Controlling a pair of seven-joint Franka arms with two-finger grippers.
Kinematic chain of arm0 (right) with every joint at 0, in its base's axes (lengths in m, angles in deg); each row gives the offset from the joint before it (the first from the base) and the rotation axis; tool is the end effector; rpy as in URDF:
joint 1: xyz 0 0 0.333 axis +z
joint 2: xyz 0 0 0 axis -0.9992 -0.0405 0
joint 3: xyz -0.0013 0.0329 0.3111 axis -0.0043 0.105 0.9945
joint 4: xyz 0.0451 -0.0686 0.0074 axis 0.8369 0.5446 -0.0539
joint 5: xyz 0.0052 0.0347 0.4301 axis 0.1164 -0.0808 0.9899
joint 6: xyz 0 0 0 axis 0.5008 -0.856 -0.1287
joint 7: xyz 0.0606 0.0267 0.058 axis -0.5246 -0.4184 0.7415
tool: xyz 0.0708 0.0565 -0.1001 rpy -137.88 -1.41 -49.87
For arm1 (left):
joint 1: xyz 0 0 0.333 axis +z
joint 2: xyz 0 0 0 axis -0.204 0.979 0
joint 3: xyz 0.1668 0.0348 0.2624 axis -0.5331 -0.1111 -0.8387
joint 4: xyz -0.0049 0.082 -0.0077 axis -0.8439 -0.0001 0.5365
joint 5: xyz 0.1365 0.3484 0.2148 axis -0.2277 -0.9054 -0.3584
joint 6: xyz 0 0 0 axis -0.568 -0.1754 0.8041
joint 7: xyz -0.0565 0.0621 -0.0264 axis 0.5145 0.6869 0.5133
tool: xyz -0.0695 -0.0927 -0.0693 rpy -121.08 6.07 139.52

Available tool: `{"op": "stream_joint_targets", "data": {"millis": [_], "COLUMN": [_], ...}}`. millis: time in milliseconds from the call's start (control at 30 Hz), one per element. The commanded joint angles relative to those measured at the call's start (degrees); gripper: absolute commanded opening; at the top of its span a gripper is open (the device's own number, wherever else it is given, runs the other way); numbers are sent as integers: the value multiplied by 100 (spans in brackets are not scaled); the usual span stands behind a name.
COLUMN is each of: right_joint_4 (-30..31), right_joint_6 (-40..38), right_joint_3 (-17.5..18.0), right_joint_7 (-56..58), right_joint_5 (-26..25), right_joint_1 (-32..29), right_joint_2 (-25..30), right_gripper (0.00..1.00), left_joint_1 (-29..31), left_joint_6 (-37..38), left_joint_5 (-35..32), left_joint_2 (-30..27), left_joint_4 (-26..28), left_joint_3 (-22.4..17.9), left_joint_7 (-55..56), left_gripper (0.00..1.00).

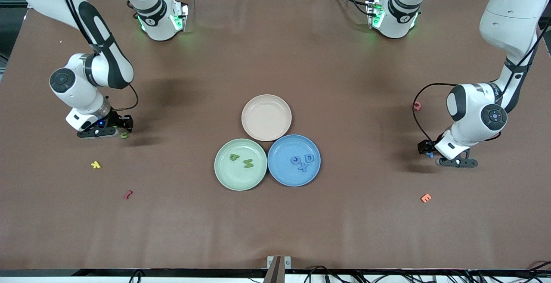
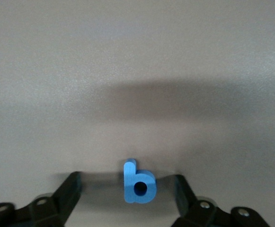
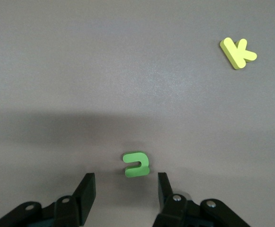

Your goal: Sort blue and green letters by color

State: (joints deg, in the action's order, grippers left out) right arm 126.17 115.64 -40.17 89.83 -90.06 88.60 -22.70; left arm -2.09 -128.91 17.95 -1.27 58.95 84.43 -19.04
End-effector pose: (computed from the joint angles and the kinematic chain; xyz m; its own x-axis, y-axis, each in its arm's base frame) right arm 0.5133 -0.0798 0.1330 0.9888 0.1299 0.0739 0.1238 -0.9889 0.0821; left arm 0.6141 0.0538 0.1042 0.9949 -0.0914 0.0417 -0.0905 -0.9956 -0.0222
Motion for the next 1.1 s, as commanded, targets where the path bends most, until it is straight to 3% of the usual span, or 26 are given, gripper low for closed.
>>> {"op": "stream_joint_targets", "data": {"millis": [0,667,867,1067], "right_joint_4": [-81,-222,-257,-301], "right_joint_6": [43,61,114,114], "right_joint_3": [86,121,323,780], "right_joint_7": [203,353,353,353], "right_joint_5": [7,60,69,69], "right_joint_1": [-119,-268,-443,-918], "right_joint_2": [-91,-302,-390,-460], "right_gripper": [60,54,51,50], "left_joint_1": [-2,-72,-72,-256], "left_joint_6": [-25,19,273,695], "left_joint_5": [-50,-6,-6,-15], "left_joint_2": [53,-43,-131,-131], "left_joint_4": [-64,-283,-546,-986], "left_joint_3": [-4,40,365,752], "left_joint_7": [109,135,863,2136], "left_gripper": [1,0,0,0]}}
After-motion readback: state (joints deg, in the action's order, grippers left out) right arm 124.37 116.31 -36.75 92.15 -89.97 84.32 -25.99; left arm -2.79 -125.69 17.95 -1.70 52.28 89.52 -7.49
